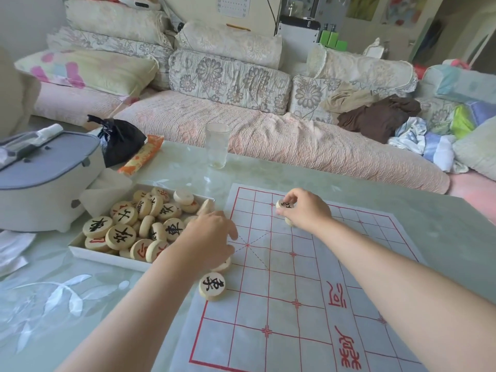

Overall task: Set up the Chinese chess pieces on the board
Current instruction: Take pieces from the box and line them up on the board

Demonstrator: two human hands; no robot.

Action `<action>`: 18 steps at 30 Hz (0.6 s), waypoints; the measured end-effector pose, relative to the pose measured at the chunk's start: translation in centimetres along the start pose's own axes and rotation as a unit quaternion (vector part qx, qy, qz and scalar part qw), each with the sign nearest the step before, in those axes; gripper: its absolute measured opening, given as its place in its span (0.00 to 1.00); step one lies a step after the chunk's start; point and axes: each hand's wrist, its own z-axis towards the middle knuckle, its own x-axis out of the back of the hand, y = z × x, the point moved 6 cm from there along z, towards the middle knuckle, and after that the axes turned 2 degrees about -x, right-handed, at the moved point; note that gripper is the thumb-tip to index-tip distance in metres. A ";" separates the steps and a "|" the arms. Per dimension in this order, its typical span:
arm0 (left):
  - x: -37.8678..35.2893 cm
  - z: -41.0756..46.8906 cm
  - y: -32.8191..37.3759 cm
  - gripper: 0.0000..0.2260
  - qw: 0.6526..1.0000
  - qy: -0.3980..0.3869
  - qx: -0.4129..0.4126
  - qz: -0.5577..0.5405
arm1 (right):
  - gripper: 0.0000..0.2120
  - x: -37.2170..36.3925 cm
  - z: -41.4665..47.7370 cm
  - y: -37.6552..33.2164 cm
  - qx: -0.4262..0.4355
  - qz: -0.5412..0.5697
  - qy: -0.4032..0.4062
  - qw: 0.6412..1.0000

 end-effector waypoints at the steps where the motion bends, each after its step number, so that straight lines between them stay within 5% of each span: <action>1: -0.4 0.0 -0.1 0.11 1.000 -0.012 -0.009 -0.014 | 0.13 -0.3 0.6 -0.1 0.000 -0.008 0.000 1.000; 10: -2.1 0.1 -0.6 0.09 0.996 -0.071 -0.010 -0.043 | 0.12 -2.8 3.8 -1.7 0.036 -0.081 0.000 0.996; 18: -1.7 -0.2 -0.7 0.08 0.997 -0.048 -0.015 -0.051 | 0.04 -2.4 2.5 -3.5 0.070 -0.085 -0.003 0.994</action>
